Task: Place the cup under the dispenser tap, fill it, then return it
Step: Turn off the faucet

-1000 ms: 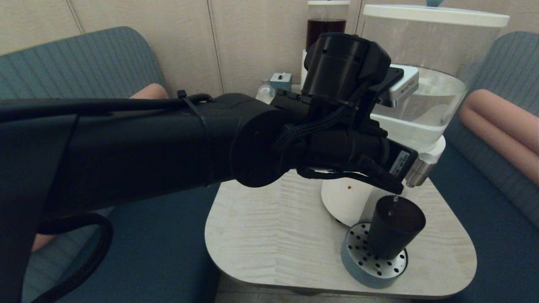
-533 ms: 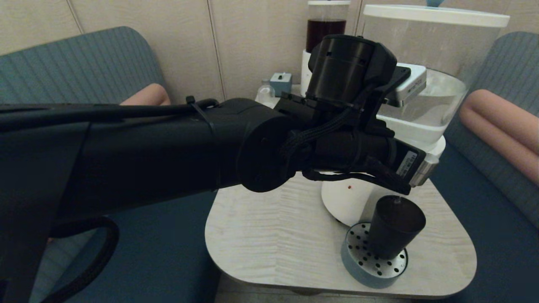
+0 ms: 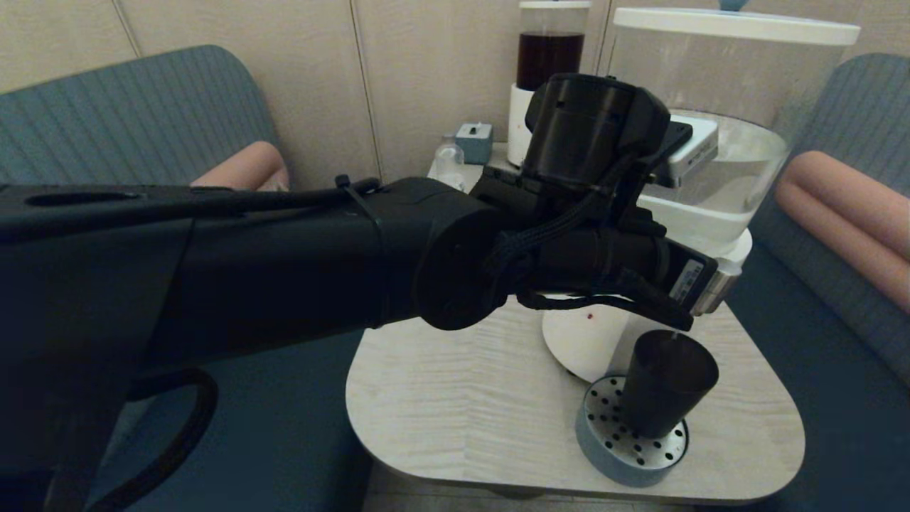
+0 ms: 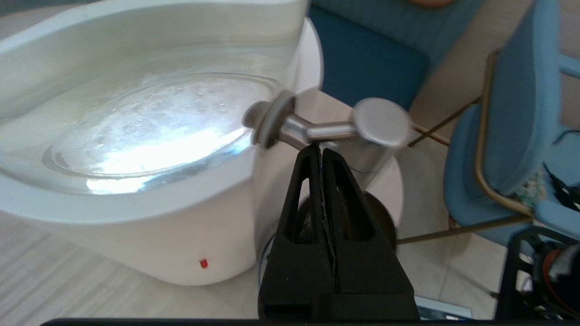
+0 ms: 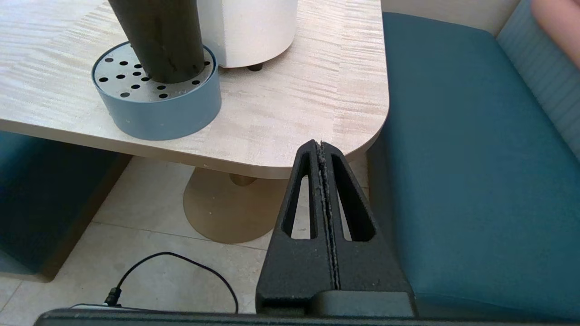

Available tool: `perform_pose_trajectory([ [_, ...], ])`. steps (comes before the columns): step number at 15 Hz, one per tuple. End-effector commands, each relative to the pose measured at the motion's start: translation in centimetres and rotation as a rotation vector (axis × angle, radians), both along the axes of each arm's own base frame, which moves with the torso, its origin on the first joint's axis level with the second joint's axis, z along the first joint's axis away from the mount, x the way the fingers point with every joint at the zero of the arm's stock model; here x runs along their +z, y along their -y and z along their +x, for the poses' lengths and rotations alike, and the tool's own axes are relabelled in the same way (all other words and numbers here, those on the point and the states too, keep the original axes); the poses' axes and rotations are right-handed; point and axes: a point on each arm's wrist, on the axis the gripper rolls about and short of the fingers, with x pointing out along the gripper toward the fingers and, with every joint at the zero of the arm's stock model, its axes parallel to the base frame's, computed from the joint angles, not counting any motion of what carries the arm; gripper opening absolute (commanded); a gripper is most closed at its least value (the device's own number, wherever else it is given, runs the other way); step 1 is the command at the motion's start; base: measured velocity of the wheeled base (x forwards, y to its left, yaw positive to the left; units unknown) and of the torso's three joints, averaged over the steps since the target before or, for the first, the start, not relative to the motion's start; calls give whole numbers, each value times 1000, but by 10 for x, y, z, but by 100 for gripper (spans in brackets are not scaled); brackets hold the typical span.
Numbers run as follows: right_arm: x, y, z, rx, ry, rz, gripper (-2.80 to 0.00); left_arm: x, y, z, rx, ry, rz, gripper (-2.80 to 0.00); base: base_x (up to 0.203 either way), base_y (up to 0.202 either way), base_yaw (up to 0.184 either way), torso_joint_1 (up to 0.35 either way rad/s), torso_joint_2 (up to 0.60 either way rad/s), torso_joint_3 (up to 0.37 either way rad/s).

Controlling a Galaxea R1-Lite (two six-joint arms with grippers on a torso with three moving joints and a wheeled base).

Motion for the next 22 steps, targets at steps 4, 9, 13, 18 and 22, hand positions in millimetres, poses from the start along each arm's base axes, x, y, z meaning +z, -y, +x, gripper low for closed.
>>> perform_pose_trajectory([
  [4,0,0,0,1,1,-1,-280,-1,2,1,-3,6,-8,-280,0,0,0,0,0,0],
  [9,0,0,0,1,1,-1,-280,0,5,3,0,31,-41,-280,0,0,0,0,0,0],
  [13,0,0,0,1,1,-1,-280,-5,7,5,1,31,-38,-280,0,0,0,0,0,0],
  [18,0,0,0,1,1,-1,-280,-9,9,7,4,29,-29,-280,0,0,0,0,0,0],
  [22,0,0,0,1,2,-1,-280,-16,17,13,3,87,-51,-280,0,0,0,0,0,0],
])
